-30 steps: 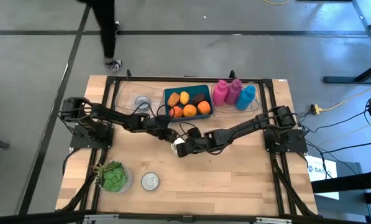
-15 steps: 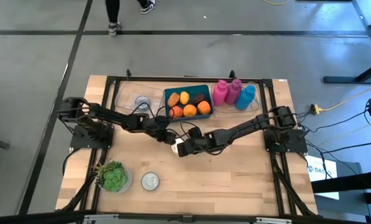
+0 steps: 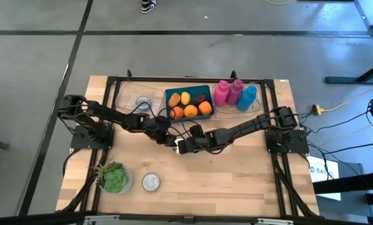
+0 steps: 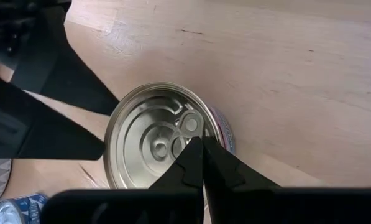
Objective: Pick & Place Food Item
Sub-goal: Put the blue pink tuna can into the left transparent bin
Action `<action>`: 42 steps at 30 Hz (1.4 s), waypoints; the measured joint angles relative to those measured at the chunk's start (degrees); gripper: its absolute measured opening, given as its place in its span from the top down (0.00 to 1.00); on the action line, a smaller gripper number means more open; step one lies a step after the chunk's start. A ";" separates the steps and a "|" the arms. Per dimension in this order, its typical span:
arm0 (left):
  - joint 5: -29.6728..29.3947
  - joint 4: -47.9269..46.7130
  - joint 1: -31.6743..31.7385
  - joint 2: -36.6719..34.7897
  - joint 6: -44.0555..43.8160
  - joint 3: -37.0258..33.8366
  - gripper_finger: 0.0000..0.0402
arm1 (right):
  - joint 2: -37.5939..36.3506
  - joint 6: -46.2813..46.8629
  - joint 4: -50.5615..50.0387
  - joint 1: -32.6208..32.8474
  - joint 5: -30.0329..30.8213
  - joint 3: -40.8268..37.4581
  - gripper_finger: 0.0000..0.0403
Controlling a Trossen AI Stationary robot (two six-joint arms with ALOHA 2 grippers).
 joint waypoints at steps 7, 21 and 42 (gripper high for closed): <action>-1.69 -1.25 0.02 0.00 -0.03 0.00 0.49 | -1.09 -0.70 -0.37 0.02 0.11 -0.20 1.00; -2.39 -2.00 0.04 0.00 0.30 -0.13 0.49 | -3.14 -3.46 1.41 0.28 1.24 -0.15 1.00; -1.85 -1.08 0.07 0.07 -0.49 -0.24 0.49 | -4.00 -3.42 -4.08 0.52 1.01 -0.07 1.00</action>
